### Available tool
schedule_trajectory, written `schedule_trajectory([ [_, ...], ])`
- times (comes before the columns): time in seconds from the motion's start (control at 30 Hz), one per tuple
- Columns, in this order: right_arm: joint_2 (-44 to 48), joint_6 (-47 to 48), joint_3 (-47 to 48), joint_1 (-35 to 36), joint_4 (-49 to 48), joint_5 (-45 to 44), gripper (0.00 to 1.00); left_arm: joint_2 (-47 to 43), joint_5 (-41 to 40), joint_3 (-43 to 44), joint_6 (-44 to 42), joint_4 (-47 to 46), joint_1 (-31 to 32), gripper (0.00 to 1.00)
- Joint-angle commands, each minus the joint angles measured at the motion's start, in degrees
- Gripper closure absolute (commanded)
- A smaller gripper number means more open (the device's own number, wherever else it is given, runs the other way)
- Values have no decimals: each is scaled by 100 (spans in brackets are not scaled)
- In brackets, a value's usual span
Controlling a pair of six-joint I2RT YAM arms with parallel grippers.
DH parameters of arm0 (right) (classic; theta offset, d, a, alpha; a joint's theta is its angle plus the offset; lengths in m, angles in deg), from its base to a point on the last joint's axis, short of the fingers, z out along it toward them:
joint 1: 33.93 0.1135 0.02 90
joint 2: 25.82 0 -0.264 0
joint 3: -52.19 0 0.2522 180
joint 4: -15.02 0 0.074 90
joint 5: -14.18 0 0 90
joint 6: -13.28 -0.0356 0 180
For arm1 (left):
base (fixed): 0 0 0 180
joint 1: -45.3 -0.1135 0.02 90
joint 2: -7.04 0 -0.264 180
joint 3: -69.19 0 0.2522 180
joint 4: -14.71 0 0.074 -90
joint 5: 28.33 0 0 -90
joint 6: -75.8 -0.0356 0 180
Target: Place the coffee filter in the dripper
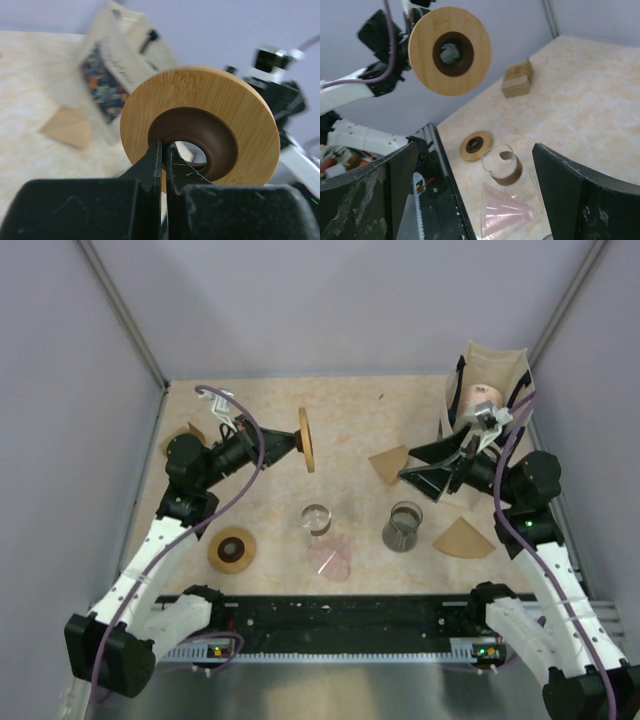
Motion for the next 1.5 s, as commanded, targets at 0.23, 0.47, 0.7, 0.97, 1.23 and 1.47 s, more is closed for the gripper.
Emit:
schedule_trajectory([
  [0.23,-1253,-1312,386,1151,-3334,767,1,838,2273,88,2560,-4403,480,100],
  [0.47,-2210,-3033,157,1291,-6488,783,2,1514,2634,193,4046,-6602,813,100],
  [0.7,-3064,-4160,465,1749,-8495,977,5,1902,2766,439,4153,-6665,1042,100],
  [0.97,-3319,-4345,790,2074,-8777,960,15,2025,2757,475,4162,-6656,1201,100],
  [1.23,-3161,-4293,826,2302,-8689,880,65,1972,2722,448,4092,-6569,1209,100],
  [1.47,-2872,-4083,755,2303,-8067,880,100,1736,2722,405,3154,-5359,1201,26],
])
